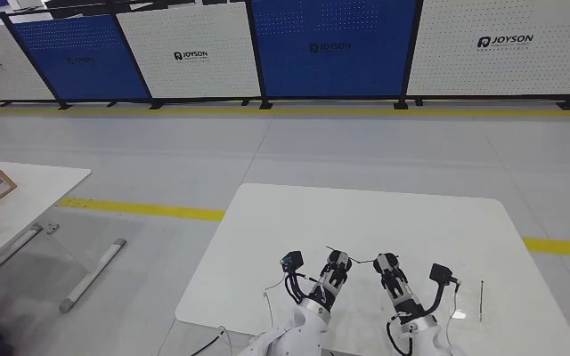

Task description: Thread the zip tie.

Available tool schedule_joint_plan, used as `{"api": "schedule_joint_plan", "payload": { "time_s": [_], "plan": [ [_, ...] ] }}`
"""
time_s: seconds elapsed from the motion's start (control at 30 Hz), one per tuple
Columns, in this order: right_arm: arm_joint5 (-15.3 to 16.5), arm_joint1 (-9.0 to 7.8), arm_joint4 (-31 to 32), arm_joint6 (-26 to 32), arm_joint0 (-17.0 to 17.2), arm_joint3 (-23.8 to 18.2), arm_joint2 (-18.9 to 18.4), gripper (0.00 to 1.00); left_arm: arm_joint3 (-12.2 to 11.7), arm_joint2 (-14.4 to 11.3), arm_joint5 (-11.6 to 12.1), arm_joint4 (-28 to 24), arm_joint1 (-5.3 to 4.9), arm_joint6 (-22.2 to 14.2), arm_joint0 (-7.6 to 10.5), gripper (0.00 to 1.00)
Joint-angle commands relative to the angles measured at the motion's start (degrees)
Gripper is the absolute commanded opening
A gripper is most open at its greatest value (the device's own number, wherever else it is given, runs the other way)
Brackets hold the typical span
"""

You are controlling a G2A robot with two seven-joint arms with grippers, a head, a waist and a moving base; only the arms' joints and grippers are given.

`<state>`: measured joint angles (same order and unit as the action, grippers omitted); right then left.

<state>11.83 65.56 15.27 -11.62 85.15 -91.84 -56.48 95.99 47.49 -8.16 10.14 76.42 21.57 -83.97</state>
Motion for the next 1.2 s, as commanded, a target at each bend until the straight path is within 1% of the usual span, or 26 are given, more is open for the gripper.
{"api": "schedule_joint_plan", "payload": {
  "time_s": [0.0,0.2,0.53,0.57,0.73,0.83,0.9,1.1,1.17],
  "plan": [
    [-0.21,0.17,0.03,0.21,-0.13,0.18,0.00,0.00,0.00,0.00,0.00,0.00,0.00,0.00,0.00,0.00],
    [-0.63,0.73,0.66,0.71,-0.22,0.58,0.00,0.00,0.00,0.00,0.00,0.00,0.00,0.00,0.00,0.00],
    [0.08,1.56,0.95,1.11,0.18,0.75,-0.20,0.00,0.00,0.00,0.00,0.00,0.00,0.00,0.00,0.00],
    [0.33,1.66,0.57,0.99,0.24,0.82,-0.21,0.00,0.00,0.00,0.00,0.00,0.00,0.00,0.00,0.00],
    [2.50,2.47,-5.20,0.14,0.25,2.07,-0.46,0.00,0.00,0.00,0.00,0.00,0.00,0.00,0.00,0.00],
    [3.52,2.97,-7.16,0.13,-0.30,3.17,-0.21,0.00,0.00,0.00,0.00,0.00,0.00,0.00,0.00,0.00],
    [3.80,3.22,-7.26,0.39,-0.65,3.81,0.04,0.00,0.00,0.00,0.00,0.00,0.00,0.00,0.00,0.00],
    [2.34,3.86,-4.99,1.40,-1.46,4.71,0.87,0.00,0.00,0.00,0.00,0.00,0.00,0.00,0.00,0.00],
    [2.34,3.86,-4.99,1.40,-1.46,4.71,0.87,0.00,0.00,0.00,0.00,0.00,0.00,0.00,0.00,0.00]
  ]
}}
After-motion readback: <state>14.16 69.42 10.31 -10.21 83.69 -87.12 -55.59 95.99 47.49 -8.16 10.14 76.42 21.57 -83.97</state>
